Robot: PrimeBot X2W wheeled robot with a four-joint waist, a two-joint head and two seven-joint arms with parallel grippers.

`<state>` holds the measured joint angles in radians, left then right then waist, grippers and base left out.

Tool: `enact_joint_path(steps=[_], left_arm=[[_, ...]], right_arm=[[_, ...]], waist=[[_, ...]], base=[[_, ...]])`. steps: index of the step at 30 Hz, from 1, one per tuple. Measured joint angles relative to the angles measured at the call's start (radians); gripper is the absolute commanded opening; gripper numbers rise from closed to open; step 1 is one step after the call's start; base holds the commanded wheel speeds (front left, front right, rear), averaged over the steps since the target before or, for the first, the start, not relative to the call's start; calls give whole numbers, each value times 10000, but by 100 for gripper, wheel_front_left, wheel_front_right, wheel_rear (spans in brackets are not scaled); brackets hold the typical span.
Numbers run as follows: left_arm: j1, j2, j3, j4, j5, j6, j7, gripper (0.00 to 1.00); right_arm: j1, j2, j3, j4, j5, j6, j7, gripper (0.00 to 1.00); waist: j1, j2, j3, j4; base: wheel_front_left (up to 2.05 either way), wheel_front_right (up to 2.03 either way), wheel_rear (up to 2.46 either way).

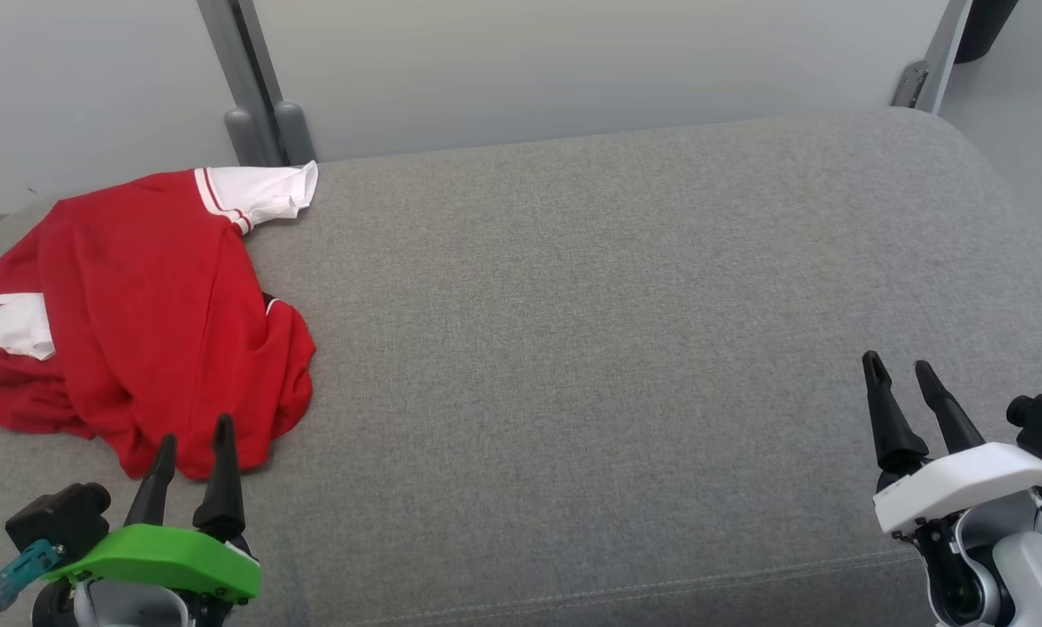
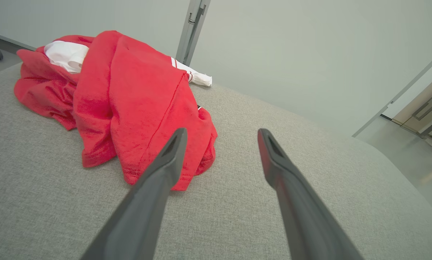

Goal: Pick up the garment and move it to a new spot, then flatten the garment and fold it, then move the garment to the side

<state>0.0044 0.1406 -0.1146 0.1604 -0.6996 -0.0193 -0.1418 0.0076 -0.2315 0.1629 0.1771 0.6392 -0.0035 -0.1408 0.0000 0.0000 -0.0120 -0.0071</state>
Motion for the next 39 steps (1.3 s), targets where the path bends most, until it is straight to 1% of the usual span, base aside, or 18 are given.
enact_joint_path(steps=[1, 2, 5, 6, 10, 11, 14, 15, 33, 35, 39], left_arm=[[0, 0, 0, 0, 0, 0, 0, 100], [15, 4, -12, -31, 169, 29, -13, 100], [28, 13, -44, -113, 583, 35, -138, 100], [40, 15, -48, -134, 713, 38, -174, 100], [133, 25, -90, -251, 1277, 123, -280, 100], [156, 27, -109, -290, 1463, 123, -322, 100], [166, 38, -136, -403, 1858, 153, -453, 100], [166, 38, -136, -403, 1858, 153, -453, 100], [394, 121, -217, -840, 4466, 203, -1058, 100], [394, 128, -213, -901, 4700, 205, -1101, 100], [399, 119, -178, -907, 4742, 205, -1101, 100]], right_arm=[[0, 0, 0, 0, 0, 0, 0, 100], [0, -25, 29, -15, -151, -59, -13, 100], [0, -102, 82, -67, -548, -90, -98, 100], [0, -127, 107, -82, -662, -159, -144, 100], [2, -226, 174, -146, -1177, -182, -291, 100], [2, -244, 198, -163, -1312, -261, -345, 100], [6, -303, 288, -232, -1743, -326, -441, 100], [6, -303, 288, -232, -1743, -326, -441, 100], [28, -828, 715, -593, -4211, -602, -1045, 100], [46, -836, 719, -635, -4334, -604, -1095, 100], [106, -715, 594, -650, -4207, -600, -1095, 100]], waist=[[0, 0, 0, 0], [0, 0, -3, 0], [0, 0, -12, -6], [0, 0, -17, -10], [0, 0, -24, -40], [0, 0, -25, -51], [0, 0, -24, -89], [0, 0, -24, -89], [0, 0, -68, -247], [0, 0, -70, -253], [0, 0, -69, -256]], base=[[0, 0, 0], [0, 0, 0], [0, 0, 0], [0, 0, 0], [0, 0, 0], [0, 0, 0], [0, 0, 0], [0, 0, 0], [0, 0, 0], [0, 0, 0], [0, 0, 0]])
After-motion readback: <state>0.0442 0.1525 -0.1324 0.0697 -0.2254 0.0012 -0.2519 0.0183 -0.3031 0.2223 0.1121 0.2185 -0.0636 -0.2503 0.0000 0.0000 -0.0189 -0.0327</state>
